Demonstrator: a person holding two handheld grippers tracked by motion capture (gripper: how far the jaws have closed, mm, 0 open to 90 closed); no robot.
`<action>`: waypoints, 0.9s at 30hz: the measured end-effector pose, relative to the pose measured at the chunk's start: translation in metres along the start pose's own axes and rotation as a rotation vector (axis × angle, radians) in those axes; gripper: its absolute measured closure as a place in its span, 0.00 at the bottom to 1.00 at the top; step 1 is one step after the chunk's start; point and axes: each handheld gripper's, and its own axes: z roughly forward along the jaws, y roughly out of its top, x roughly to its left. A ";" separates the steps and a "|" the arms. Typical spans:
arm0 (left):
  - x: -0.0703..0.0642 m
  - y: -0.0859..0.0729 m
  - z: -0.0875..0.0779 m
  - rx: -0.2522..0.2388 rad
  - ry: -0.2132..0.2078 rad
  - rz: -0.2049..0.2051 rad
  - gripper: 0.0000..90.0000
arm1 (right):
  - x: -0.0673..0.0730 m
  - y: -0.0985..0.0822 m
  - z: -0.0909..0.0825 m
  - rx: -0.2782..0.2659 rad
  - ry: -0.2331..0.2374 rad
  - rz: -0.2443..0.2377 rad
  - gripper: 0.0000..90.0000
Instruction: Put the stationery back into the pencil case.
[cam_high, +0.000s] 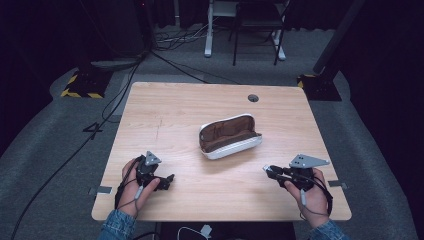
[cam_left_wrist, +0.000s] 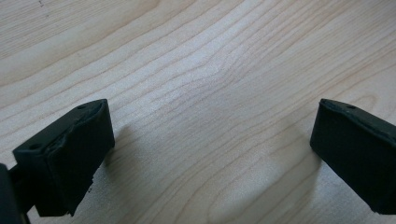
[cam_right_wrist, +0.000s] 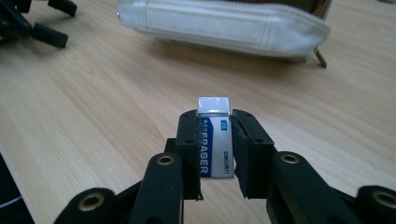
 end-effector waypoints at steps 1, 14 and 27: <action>0.000 0.000 0.000 0.000 0.000 0.000 0.00 | 0.000 0.004 0.000 -0.011 -0.001 -0.003 0.82; 0.000 0.000 0.000 0.002 -0.002 0.000 0.00 | -0.011 0.042 0.007 -0.060 0.020 0.023 0.82; 0.001 0.002 0.001 0.005 -0.007 0.013 0.00 | -0.017 0.084 0.031 -0.037 0.009 -0.016 0.82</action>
